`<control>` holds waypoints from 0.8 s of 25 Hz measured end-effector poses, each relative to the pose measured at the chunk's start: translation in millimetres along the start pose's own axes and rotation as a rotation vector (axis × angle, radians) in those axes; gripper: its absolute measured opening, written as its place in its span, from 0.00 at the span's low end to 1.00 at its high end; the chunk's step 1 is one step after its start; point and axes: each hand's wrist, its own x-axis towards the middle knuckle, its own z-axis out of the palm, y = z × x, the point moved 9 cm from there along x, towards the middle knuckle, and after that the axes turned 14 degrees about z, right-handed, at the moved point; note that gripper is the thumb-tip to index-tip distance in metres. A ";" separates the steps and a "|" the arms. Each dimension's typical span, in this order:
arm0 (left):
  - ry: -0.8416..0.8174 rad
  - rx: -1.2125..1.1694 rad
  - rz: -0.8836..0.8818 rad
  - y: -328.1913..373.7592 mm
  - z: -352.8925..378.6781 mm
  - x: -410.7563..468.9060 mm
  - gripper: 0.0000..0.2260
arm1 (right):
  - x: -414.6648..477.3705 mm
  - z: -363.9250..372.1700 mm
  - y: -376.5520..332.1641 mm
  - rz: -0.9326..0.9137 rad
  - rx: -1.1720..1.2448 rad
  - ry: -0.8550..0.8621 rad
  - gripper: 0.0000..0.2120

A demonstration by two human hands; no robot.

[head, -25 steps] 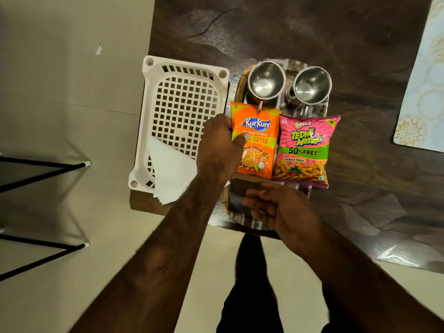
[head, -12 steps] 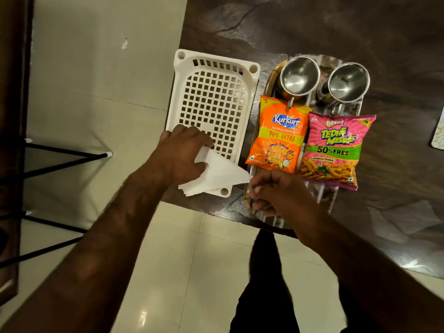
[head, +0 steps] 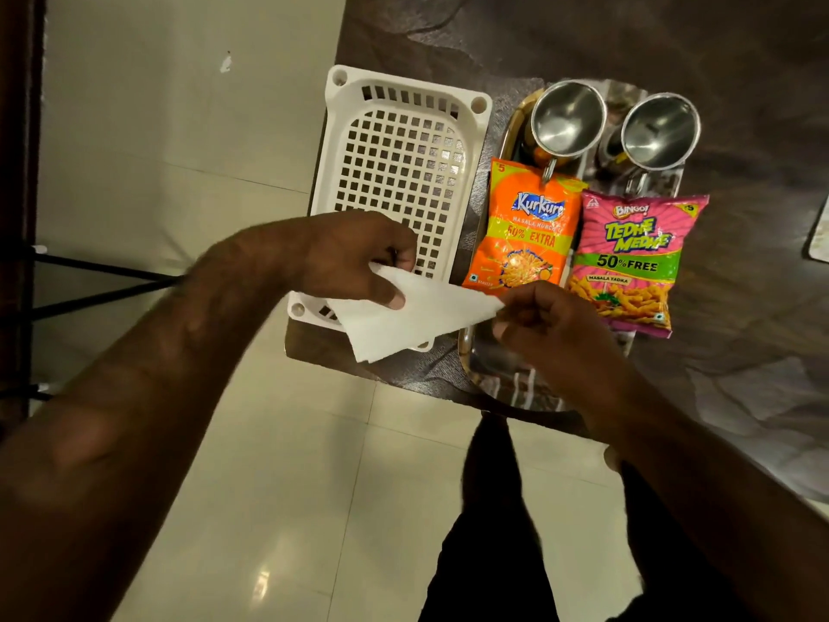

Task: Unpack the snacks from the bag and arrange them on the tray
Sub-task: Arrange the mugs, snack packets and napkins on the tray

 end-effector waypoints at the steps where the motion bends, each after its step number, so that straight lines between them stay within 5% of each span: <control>1: 0.011 -0.102 0.024 7.6 -1.9 -3.6 0.09 | -2.9 -1.5 -5.2 -0.043 -0.001 -0.008 0.13; 5: 0.017 -0.402 0.093 39.0 12.0 4.6 0.10 | -10.3 -8.2 -11.6 -0.040 0.260 -0.178 0.26; 14: 0.002 -0.558 -0.130 31.0 96.2 40.0 0.16 | -7.0 -64.4 100.7 0.275 0.587 -0.151 0.23; 20: 0.613 -0.799 -0.349 20.0 139.5 11.3 0.15 | -12.5 -62.3 150.3 0.325 0.617 -0.127 0.13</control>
